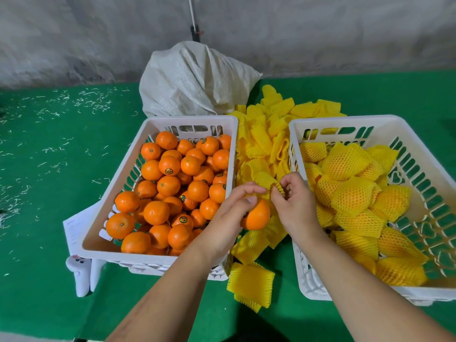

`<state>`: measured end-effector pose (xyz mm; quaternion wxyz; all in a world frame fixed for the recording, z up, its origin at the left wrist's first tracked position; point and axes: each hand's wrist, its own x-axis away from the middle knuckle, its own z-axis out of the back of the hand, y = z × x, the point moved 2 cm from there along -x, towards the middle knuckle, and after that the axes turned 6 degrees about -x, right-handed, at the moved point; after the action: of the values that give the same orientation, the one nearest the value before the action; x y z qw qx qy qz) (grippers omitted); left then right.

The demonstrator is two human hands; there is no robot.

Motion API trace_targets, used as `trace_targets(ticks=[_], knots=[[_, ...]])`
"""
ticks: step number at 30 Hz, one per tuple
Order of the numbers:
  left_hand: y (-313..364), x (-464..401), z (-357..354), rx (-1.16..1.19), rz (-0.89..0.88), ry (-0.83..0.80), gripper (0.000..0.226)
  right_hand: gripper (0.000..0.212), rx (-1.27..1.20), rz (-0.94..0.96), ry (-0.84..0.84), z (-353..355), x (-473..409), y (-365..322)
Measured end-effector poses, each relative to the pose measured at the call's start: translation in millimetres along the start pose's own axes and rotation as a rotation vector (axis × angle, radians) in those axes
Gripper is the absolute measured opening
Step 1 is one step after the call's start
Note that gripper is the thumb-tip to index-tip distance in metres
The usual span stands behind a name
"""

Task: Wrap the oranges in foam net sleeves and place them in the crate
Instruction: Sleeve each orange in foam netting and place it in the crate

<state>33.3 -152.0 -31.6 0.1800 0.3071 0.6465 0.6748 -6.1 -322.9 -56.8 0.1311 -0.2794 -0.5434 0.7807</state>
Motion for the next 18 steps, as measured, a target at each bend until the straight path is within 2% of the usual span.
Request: trace_targets(ticks=[2, 4, 9, 14, 16, 18], knots=[[3, 3, 0, -0.046, -0.002, -0.080, 0.045, 0.032, -0.006, -0.011, -0.019, -2, -1, 2], [5, 4, -2, -0.092, -0.021, -0.083, 0.047, 0.032, -0.038, -0.051, -0.022, -2, -2, 3], [1, 3, -6, -0.010, -0.068, 0.112, 0.057, 0.019, -0.103, -0.115, -0.045, -1, -1, -2], [-2, 2, -8, -0.065, -0.206, 0.314, 0.049, 0.012, -0.162, -0.035, -0.090, 7, 17, -23], [-2, 1, -8, -0.040, -0.243, 0.370, 0.041, 0.009, -0.162, -0.020, -0.117, 1, 32, -28], [-4, 0, -5, -0.038, -0.237, 0.376, 0.043, 0.009, -0.157, -0.024, -0.100, -7, 44, -32]])
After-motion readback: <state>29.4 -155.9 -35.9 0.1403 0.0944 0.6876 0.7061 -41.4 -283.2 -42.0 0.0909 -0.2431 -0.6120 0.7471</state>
